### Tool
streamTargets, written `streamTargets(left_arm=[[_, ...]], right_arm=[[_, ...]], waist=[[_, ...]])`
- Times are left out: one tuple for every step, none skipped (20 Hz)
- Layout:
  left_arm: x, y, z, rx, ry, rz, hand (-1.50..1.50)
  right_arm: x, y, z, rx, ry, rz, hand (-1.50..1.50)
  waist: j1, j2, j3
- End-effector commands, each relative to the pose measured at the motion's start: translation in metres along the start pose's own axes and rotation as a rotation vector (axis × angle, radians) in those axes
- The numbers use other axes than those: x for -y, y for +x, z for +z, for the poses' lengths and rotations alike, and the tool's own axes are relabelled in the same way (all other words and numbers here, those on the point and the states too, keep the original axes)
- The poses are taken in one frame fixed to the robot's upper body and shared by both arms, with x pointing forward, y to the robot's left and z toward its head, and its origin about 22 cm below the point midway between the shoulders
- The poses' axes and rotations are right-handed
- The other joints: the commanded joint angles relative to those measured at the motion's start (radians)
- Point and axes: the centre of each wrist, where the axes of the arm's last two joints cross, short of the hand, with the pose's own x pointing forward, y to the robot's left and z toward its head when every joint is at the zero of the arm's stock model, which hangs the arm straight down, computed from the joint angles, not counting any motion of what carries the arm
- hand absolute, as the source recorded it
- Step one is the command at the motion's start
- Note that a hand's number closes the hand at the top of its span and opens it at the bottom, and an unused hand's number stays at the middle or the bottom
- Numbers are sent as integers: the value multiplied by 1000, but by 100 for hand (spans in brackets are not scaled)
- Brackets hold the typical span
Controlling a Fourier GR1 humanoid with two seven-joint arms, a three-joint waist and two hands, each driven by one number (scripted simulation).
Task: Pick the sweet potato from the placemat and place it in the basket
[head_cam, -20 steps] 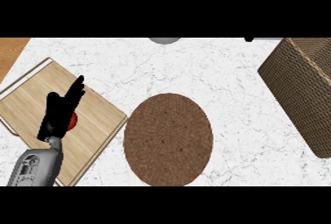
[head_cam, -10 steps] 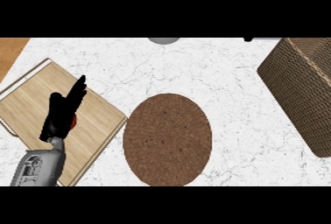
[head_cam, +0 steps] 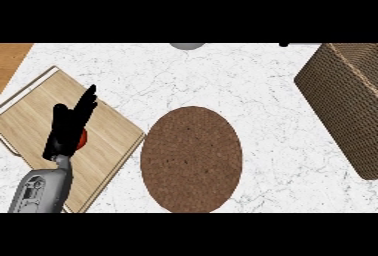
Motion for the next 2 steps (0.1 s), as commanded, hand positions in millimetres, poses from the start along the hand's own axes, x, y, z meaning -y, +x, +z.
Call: streamTargets(left_arm=[[16, 11, 3, 6, -20, 2, 0], [9, 1, 1, 8, 6, -11, 0]], right_arm=[[44, -27, 21, -13, -45, -43, -150], [53, -26, 23, -29, -45, -57, -150]], waist=[[6, 2, 3], [6, 5, 3]])
